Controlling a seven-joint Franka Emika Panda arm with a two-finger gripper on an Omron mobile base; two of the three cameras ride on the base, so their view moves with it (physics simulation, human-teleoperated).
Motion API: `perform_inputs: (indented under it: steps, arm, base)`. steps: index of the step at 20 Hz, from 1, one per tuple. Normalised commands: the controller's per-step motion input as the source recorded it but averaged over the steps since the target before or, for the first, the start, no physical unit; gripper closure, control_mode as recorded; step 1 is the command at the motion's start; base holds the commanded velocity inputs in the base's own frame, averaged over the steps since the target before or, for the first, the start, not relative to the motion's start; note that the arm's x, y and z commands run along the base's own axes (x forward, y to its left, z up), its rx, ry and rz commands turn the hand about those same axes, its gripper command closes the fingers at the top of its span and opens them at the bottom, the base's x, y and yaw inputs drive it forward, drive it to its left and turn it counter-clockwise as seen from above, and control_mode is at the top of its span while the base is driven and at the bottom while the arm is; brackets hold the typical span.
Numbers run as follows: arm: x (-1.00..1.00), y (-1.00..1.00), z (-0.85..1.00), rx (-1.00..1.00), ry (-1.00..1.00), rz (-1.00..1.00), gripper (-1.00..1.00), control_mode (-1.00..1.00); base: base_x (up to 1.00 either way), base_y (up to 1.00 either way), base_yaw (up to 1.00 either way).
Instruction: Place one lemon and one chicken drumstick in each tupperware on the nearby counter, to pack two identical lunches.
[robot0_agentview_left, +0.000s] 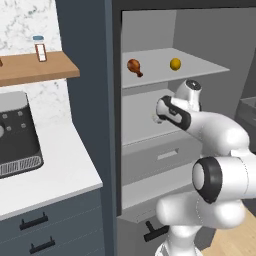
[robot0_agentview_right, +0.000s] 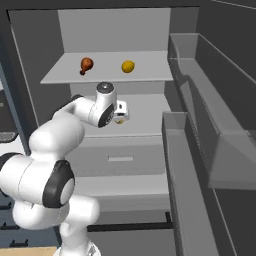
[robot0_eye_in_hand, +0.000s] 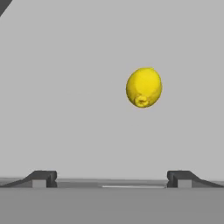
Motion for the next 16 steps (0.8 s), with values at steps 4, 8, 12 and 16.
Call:
perform_inputs:
  steps: [4, 8, 12, 16]
  arm:
    - [0.37, 0.00, -0.02, 0.00, 0.00, 0.00, -1.00, -1.00]
    - [0.34, -0.04, 0.00, 0.00, 0.00, 0.00, -1.00, -1.00]
    - [0.24, -0.01, -0.03, 0.00, 0.00, 0.00, -1.00, -1.00]
    - [0.15, 0.00, -0.23, 0.00, 0.00, 0.00, -1.00, -1.00]
  base:
    - [0.00, 0.00, 0.00]
    - [0.00, 0.00, 0.00]
    - [0.00, 0.00, 0.00]
    - [0.00, 0.00, 0.00]
